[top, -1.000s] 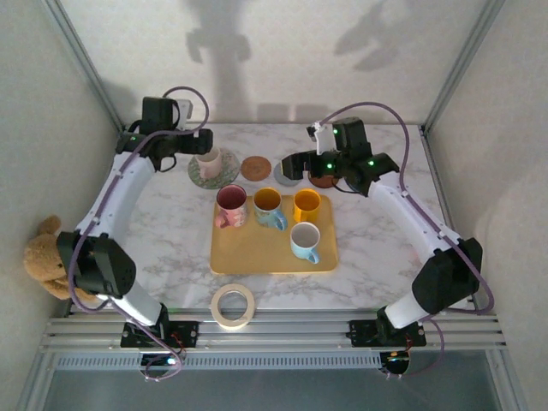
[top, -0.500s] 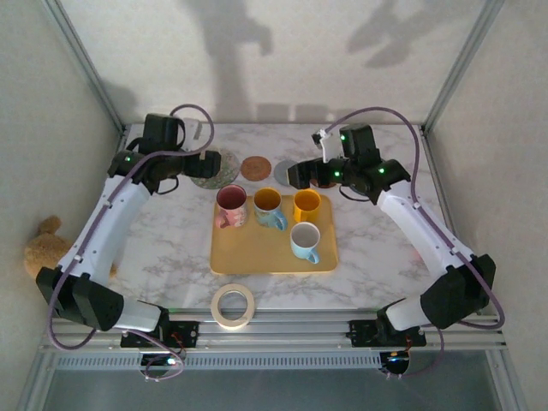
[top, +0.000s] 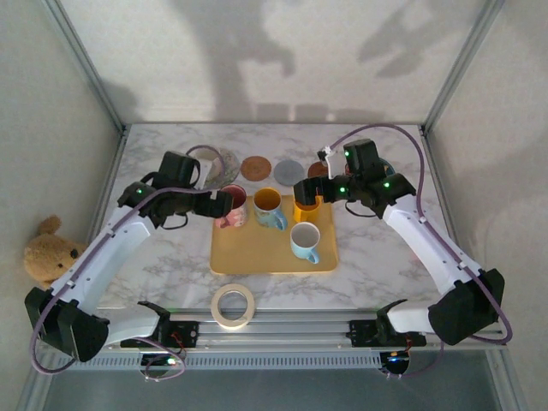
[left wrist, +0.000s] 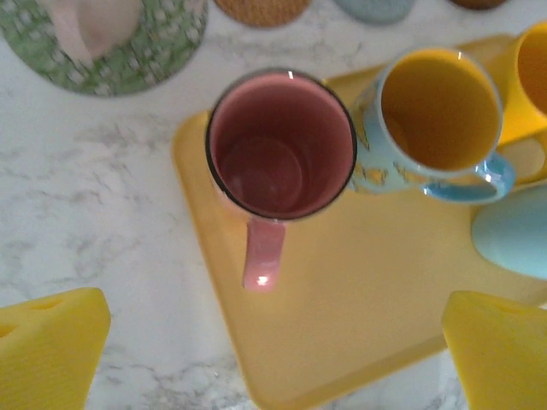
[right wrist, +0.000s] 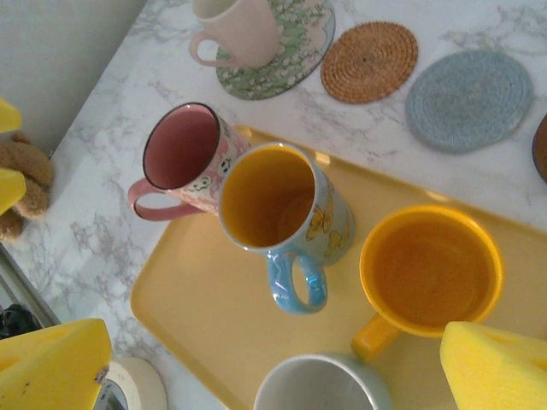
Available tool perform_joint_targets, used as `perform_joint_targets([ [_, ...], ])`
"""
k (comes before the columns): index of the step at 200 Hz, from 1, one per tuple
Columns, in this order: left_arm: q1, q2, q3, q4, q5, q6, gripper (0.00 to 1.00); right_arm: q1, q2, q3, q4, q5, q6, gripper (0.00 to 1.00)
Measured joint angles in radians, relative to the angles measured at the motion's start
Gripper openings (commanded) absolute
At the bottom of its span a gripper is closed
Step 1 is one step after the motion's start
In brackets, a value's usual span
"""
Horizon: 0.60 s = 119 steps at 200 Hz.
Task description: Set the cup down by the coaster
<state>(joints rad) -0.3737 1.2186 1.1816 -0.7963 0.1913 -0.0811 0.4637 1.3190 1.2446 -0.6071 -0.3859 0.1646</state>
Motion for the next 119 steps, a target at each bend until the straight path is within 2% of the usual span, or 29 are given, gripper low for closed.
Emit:
perform_joint_targets([
  [40, -0.051, -0.010, -0.099, 0.016, 0.003, -0.055, 0.95, 0.000, -0.009, -0.037, 0.001, 0.000, 0.024, 0.99],
  [119, -0.057, 0.085, -0.178, 0.085, 0.000, -0.081, 0.86, 0.000, -0.007, -0.056, 0.005, 0.000, 0.042, 0.99],
])
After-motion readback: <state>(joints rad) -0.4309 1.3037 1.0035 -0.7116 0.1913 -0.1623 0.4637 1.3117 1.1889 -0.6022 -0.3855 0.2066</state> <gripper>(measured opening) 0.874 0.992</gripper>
